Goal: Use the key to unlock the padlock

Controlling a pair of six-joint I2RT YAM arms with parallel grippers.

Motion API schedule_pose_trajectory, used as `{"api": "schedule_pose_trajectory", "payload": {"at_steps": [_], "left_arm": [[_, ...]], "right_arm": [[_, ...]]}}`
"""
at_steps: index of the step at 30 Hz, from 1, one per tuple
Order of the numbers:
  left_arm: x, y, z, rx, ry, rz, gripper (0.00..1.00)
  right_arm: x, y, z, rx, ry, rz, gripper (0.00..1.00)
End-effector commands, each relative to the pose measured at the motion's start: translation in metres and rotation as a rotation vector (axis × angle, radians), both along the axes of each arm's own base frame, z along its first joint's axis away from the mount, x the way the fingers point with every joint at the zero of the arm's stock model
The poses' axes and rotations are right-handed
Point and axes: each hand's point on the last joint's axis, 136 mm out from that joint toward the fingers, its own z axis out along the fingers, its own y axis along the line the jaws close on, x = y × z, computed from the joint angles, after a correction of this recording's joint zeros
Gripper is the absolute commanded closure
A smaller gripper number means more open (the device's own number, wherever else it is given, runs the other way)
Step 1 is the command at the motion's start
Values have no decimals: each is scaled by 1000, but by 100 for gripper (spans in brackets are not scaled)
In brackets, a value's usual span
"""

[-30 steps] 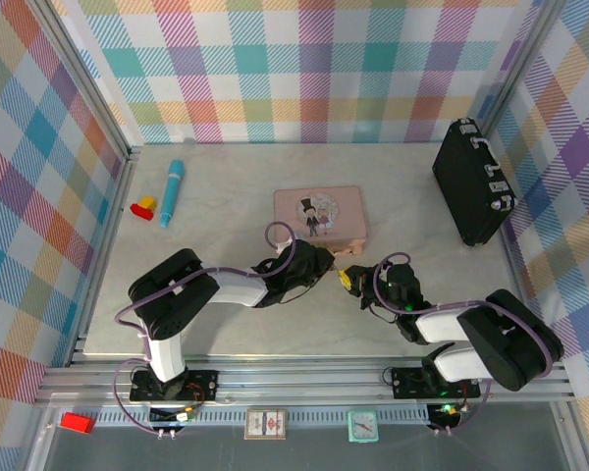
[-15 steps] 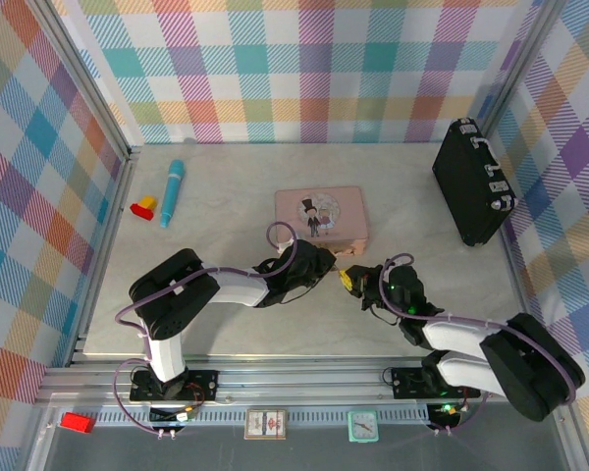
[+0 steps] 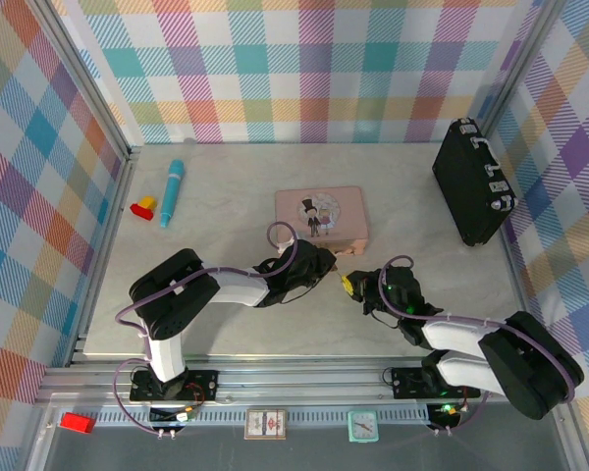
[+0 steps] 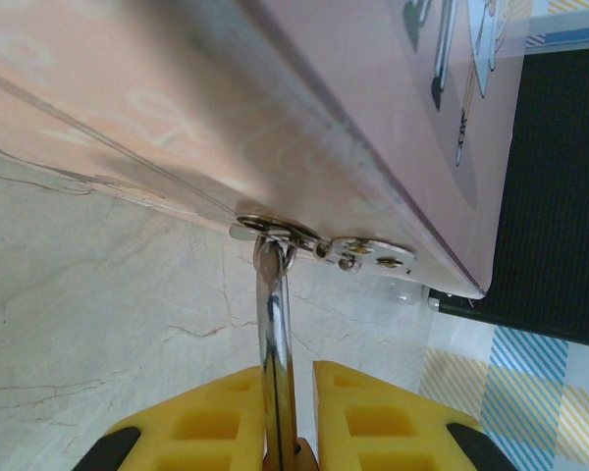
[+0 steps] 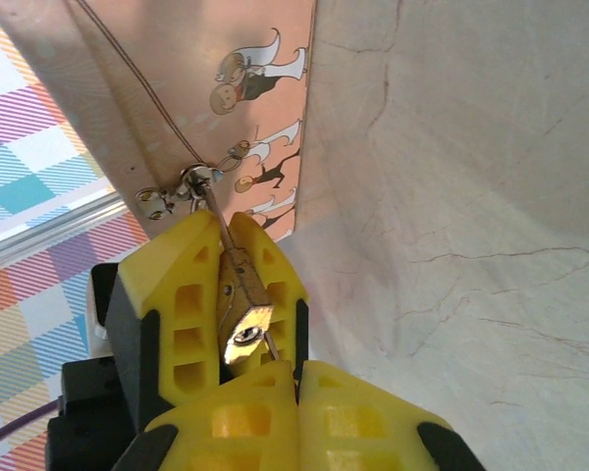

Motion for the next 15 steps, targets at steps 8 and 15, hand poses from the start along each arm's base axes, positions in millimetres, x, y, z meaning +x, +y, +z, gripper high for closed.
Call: {"api": "schedule_pose_trajectory", "payload": {"at_steps": [8, 15], "left_arm": [[-2, -37, 52, -159, -77, -52, 100], [-3, -38, 48, -150, -71, -55, 100]], "right_arm": [[10, 9, 19, 44, -61, 3, 100], [11, 7, 21, 43, -66, -4, 100]]}}
